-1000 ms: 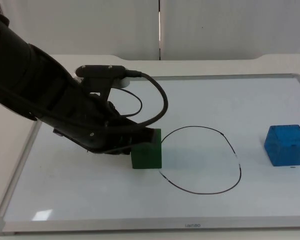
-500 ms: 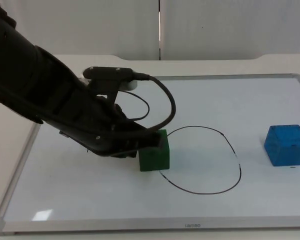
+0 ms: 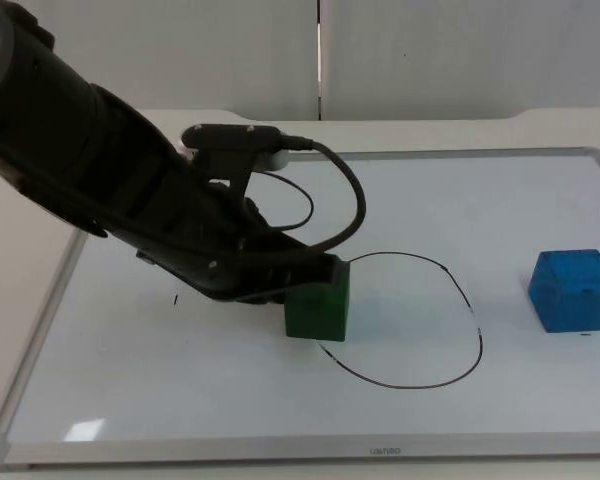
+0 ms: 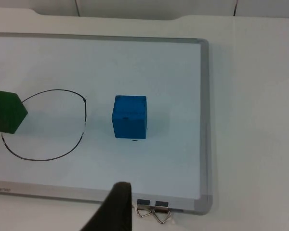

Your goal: Push the two cubes into the marked area.

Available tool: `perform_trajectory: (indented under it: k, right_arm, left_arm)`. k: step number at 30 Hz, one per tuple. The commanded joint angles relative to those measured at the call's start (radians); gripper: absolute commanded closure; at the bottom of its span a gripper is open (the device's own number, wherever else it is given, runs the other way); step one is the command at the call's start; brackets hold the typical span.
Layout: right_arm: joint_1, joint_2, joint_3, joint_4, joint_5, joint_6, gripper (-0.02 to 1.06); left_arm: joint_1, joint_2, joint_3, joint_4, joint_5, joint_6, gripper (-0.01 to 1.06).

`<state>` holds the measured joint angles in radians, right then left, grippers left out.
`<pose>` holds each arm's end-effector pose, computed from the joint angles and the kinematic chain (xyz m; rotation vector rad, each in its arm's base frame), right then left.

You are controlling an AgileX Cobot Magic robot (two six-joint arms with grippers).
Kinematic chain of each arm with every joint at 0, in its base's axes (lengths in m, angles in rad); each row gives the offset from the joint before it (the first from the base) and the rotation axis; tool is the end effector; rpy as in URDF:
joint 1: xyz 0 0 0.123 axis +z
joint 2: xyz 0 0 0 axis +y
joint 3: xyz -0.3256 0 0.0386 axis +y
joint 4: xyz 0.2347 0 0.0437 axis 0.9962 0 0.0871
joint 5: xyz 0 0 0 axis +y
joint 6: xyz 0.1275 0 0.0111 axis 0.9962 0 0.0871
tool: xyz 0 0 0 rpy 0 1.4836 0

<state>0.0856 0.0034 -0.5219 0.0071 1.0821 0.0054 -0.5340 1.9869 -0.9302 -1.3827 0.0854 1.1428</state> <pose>-0.0295 -0.0017 0.2582 -0.0826 2.0461 0.0652 0.3309 -0.2082 0.1160 0.4147 2.5692 -0.3968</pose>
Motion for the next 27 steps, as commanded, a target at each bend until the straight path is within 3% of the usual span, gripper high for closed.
perform_trajectory:
  k: [1, 27]
  right_arm:
    - [-0.006, -0.003, 0.007, -0.001, -0.004, 0.001, -0.01]
    - [-0.006, -0.003, 0.007, -0.001, -0.004, 0.001, -0.01]
  left_arm:
    - [-0.004, 0.008, -0.006, -0.012, 0.013, 0.007, 1.05]
    - [-0.016, 0.008, -0.014, -0.024, 0.066, 0.007, 1.05]
